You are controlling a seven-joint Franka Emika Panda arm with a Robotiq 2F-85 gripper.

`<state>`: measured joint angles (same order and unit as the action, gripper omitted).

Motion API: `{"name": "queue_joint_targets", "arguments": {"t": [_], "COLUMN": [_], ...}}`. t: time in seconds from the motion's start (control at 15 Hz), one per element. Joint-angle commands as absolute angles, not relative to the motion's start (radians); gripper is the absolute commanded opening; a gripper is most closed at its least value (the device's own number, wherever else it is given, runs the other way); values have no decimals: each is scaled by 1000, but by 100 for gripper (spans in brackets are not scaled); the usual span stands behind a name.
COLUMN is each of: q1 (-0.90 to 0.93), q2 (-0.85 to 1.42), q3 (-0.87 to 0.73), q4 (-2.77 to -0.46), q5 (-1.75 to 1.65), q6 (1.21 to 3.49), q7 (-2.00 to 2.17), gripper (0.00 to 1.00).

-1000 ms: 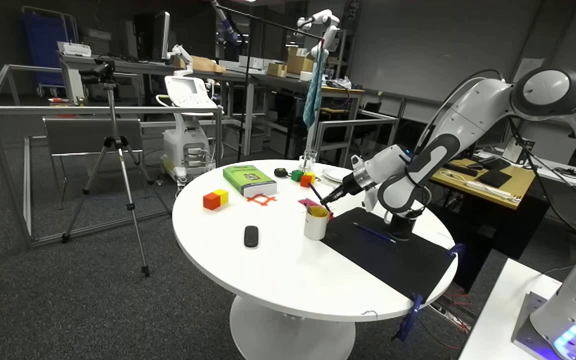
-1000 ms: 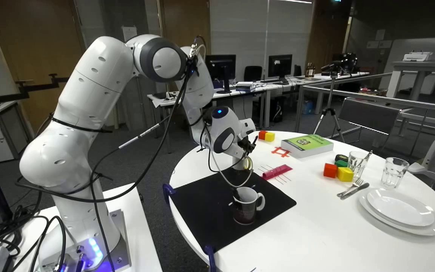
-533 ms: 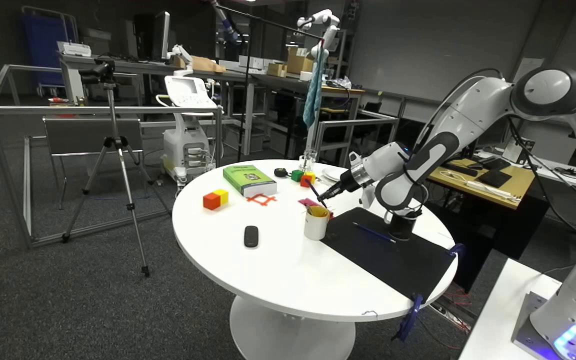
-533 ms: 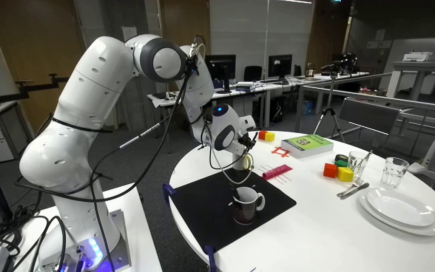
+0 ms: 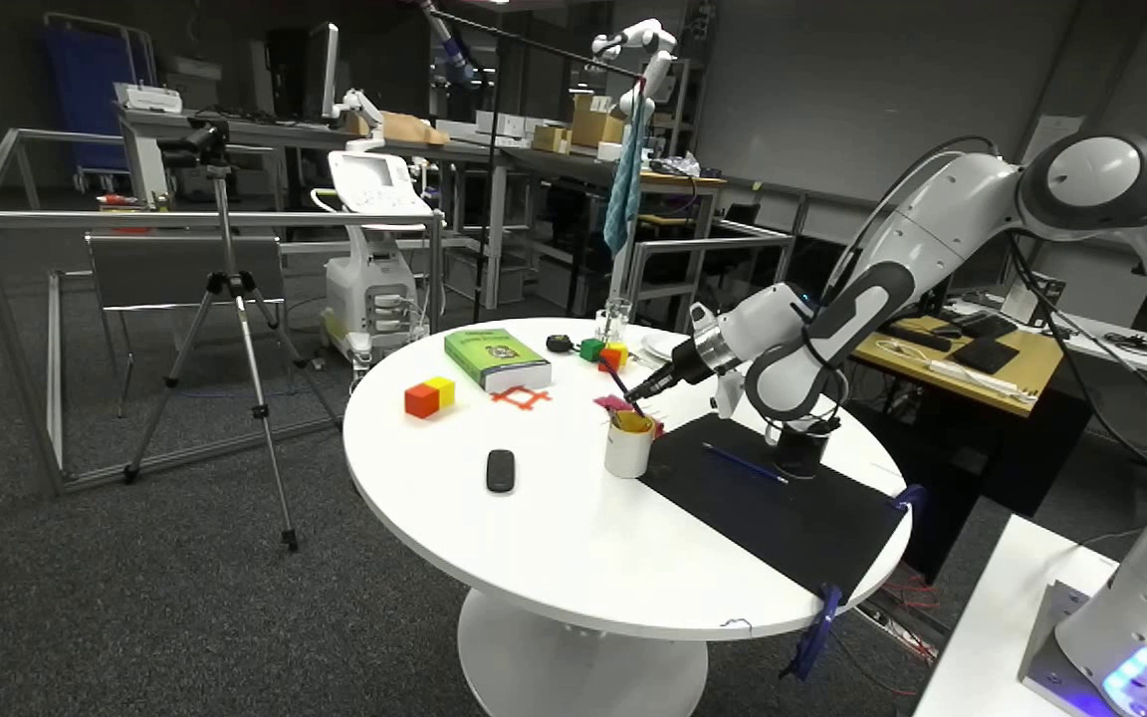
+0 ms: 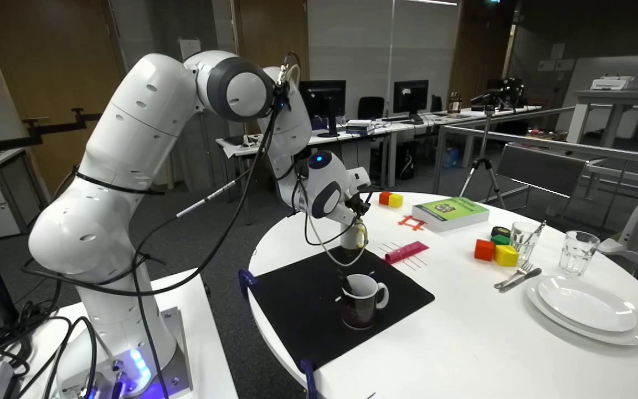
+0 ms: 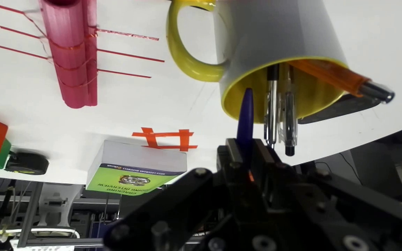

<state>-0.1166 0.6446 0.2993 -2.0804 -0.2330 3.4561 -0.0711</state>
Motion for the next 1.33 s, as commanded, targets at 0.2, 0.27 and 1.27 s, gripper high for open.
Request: {"name": "queue_joint_targets", "arguments": {"t": [0.2,0.27,1.27], "q1": [-134,-137,-137], "q2": [656,660,704], "q3": [314,319,322], "q4": [-2067,-2068,-2064], "q5": [-262,-263,-258], "q6": [3456,3456,3456], "q7": [-63,-60,-61], "gripper": [3,3,53]}}
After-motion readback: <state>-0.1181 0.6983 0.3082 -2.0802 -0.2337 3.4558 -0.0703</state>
